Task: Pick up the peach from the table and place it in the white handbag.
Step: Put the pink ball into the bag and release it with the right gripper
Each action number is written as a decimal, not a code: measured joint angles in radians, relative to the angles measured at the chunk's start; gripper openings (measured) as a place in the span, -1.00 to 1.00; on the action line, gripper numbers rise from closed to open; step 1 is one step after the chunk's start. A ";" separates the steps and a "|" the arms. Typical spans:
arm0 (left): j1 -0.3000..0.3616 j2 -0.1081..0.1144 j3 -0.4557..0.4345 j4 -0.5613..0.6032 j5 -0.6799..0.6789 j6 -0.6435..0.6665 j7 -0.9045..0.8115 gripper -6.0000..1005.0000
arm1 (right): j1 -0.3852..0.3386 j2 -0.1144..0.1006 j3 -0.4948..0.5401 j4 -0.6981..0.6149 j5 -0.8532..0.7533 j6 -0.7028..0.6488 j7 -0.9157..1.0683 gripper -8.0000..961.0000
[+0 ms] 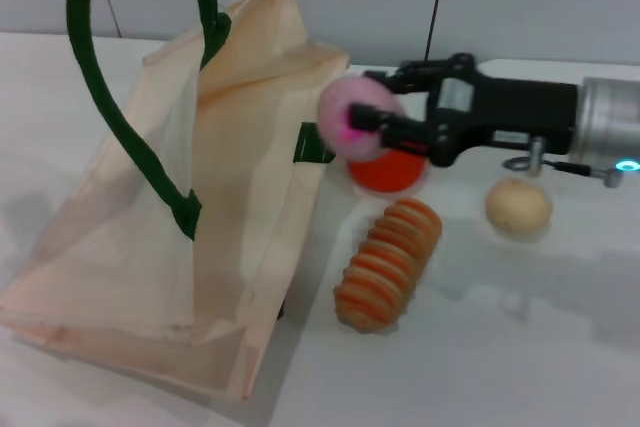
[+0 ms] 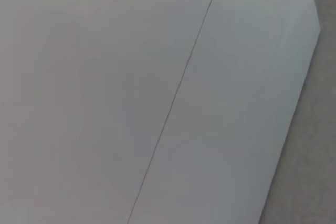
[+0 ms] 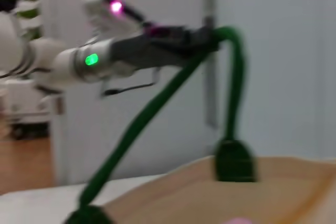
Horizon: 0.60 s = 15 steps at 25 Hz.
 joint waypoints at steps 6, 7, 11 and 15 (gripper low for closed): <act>-0.016 0.000 0.000 0.003 0.005 0.000 -0.004 -0.75 | 0.101 0.010 -0.079 0.058 0.001 -0.071 0.000 -0.15; -0.016 0.000 0.000 0.003 0.006 0.000 -0.004 -0.75 | 0.117 0.010 -0.088 0.074 0.001 -0.092 0.001 -0.15; -0.024 0.000 0.000 0.006 0.010 0.000 -0.004 -0.75 | 0.166 0.014 -0.118 0.115 0.003 -0.182 0.001 -0.15; -0.027 0.000 0.000 0.007 0.010 0.000 -0.004 -0.75 | 0.190 0.022 -0.128 0.125 0.007 -0.255 0.000 -0.15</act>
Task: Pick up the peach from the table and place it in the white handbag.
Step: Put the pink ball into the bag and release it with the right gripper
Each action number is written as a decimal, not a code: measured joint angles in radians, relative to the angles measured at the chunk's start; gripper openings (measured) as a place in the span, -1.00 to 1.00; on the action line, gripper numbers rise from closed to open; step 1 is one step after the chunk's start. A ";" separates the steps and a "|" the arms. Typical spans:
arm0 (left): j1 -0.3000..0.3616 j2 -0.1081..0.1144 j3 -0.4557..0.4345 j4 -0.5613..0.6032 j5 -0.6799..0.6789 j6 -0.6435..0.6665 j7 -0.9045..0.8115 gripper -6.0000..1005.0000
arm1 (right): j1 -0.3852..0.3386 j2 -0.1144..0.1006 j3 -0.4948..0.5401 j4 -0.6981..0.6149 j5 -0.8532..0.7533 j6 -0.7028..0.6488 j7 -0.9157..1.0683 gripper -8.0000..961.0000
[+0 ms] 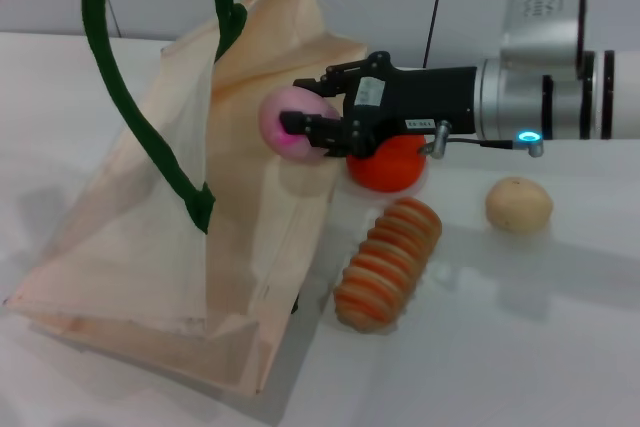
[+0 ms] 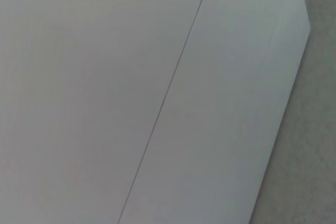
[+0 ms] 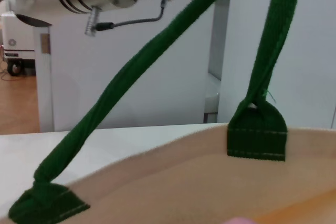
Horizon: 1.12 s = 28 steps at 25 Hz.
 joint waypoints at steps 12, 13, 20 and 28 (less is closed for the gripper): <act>-0.005 -0.003 0.000 0.001 0.000 0.000 0.000 -0.75 | 0.066 0.003 -0.015 0.058 -0.001 -0.004 -0.013 -0.16; -0.005 -0.004 0.000 0.001 0.000 0.000 0.000 -0.75 | 0.068 0.004 -0.018 0.058 0.000 -0.004 -0.013 -0.16; -0.008 -0.004 0.000 0.002 0.000 0.000 0.002 -0.75 | 0.070 0.007 -0.015 0.068 0.023 -0.036 -0.013 -0.05; -0.008 -0.006 0.000 0.002 -0.001 0.000 0.003 -0.75 | 0.073 0.007 -0.014 0.080 0.030 -0.041 -0.014 0.24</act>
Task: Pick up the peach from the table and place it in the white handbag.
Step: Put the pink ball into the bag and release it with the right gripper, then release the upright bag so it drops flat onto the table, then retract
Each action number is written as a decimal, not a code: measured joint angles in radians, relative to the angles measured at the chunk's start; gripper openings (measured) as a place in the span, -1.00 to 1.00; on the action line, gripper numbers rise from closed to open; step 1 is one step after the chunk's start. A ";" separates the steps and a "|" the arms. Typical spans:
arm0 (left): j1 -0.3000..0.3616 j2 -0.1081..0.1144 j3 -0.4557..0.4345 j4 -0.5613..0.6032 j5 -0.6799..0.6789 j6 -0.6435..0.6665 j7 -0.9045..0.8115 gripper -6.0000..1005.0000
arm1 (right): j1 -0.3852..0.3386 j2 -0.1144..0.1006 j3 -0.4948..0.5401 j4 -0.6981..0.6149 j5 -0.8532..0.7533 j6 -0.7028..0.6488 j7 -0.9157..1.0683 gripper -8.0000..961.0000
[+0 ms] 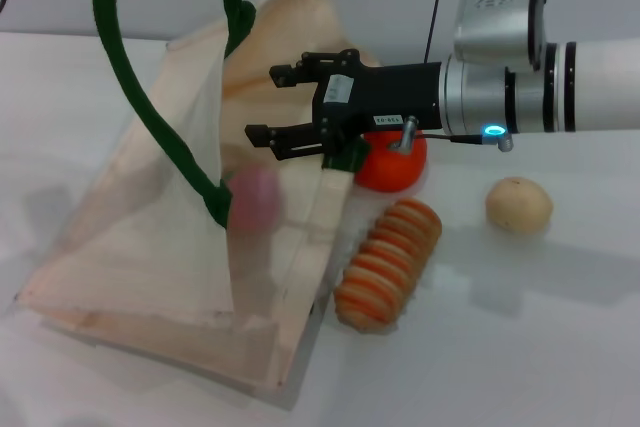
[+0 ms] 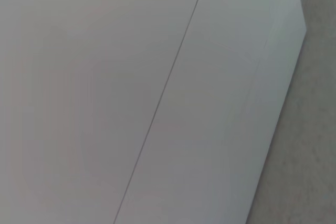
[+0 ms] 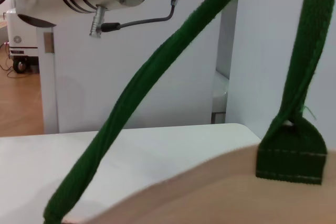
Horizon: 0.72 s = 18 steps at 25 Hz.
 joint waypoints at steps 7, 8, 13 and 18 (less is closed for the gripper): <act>0.003 0.001 0.000 0.000 0.000 0.000 -0.001 -0.75 | -0.014 -0.005 0.010 0.002 0.015 0.000 0.004 0.80; 0.004 0.002 0.000 0.000 0.000 0.000 -0.001 -0.75 | -0.021 -0.007 0.014 0.000 0.017 -0.001 0.007 0.87; 0.010 0.004 0.000 0.000 0.000 0.000 -0.002 -0.75 | -0.108 -0.020 0.059 -0.041 0.066 -0.004 0.007 0.87; 0.017 0.006 0.000 -0.003 0.000 0.000 -0.002 -0.75 | -0.247 -0.027 0.067 -0.146 0.169 -0.004 0.011 0.87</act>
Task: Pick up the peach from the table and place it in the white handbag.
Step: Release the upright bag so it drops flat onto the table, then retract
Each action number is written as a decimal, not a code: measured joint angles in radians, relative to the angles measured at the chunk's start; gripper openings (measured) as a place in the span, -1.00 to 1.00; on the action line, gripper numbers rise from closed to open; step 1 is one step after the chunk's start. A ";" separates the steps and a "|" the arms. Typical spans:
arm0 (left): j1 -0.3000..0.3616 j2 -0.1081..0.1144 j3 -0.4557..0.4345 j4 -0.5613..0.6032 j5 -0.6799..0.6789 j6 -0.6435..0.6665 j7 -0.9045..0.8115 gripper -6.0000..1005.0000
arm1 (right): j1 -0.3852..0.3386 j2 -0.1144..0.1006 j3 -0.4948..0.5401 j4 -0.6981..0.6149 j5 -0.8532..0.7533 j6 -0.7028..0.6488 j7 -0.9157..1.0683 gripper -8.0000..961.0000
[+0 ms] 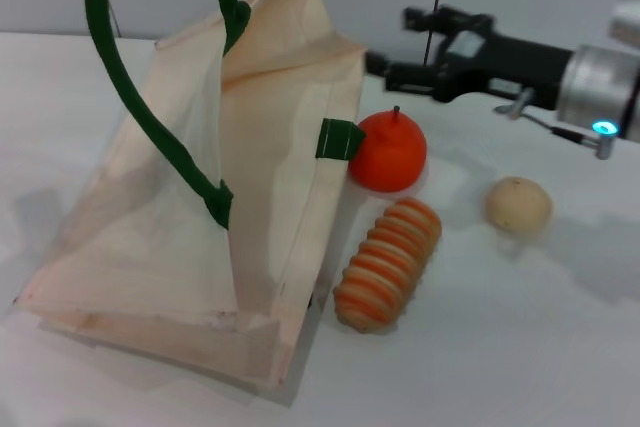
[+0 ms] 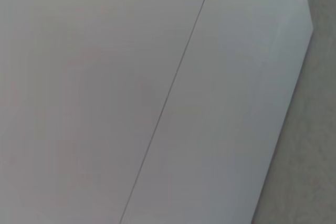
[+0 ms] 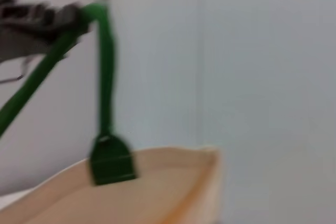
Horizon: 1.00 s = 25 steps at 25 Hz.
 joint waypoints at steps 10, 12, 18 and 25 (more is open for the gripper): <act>0.004 0.000 0.000 -0.001 0.026 -0.025 -0.001 -0.75 | -0.158 0.001 0.154 -0.050 0.156 -0.082 -0.083 0.87; 0.004 0.000 0.000 0.000 0.029 -0.028 -0.001 -0.75 | -0.184 0.004 0.187 -0.030 0.237 -0.077 -0.172 0.87; 0.008 -0.002 0.000 0.000 0.029 -0.037 0.000 -0.75 | -0.205 0.005 0.195 0.079 0.461 -0.073 -0.392 0.87; 0.006 -0.005 0.000 -0.002 0.030 -0.040 0.003 -0.74 | -0.210 0.004 0.196 0.108 0.505 -0.065 -0.427 0.87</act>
